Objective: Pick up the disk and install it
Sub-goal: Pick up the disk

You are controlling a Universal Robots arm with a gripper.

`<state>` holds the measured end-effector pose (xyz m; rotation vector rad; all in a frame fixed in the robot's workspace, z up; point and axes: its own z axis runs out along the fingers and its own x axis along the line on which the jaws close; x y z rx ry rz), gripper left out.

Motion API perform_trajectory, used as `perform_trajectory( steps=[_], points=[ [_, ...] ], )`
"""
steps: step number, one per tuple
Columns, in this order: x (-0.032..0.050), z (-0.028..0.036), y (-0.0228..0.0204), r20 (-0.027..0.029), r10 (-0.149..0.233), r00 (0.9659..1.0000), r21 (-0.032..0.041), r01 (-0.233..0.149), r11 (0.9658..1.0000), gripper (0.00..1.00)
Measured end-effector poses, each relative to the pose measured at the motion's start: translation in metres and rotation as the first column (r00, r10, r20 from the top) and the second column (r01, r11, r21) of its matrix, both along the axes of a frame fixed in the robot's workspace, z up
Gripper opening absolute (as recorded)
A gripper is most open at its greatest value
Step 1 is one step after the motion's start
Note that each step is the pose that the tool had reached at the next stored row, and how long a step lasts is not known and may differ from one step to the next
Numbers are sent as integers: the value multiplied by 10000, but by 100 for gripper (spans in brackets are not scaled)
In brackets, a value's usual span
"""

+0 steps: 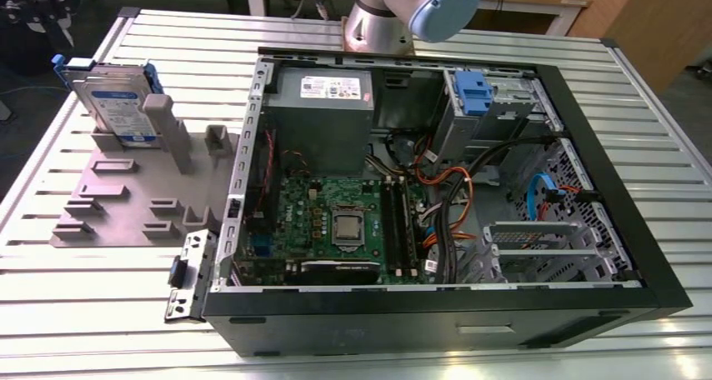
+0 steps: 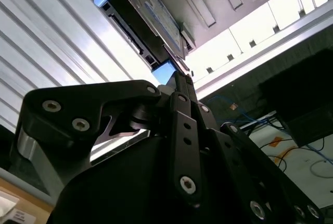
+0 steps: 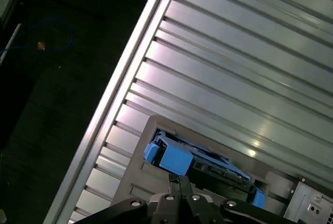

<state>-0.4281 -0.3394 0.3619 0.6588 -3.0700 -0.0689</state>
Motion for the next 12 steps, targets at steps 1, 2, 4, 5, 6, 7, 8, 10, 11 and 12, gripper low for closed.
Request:
perform_trajectory(
  steps=[1,2,4,5,6,7,8,10,11,12],
  points=[
    [0,0,0,0,79,10000,0,-79,10000,11],
    [0,0,0,0,114,9999,0,-114,9999,11],
    [0,0,0,0,126,9999,0,-126,9999,11],
    [0,0,0,0,129,9999,0,-129,9999,11],
    [0,0,0,0,131,9999,0,-131,9999,11],
    [0,0,0,0,131,9999,0,-131,9999,11],
    [0,0,0,0,132,9999,0,-132,9999,11],
    [0,0,0,0,133,9999,0,-133,9999,11],
    [0,0,0,0,133,9999,0,-133,9999,11],
    [0,0,0,0,133,9999,0,-133,9999,11]
  ],
)
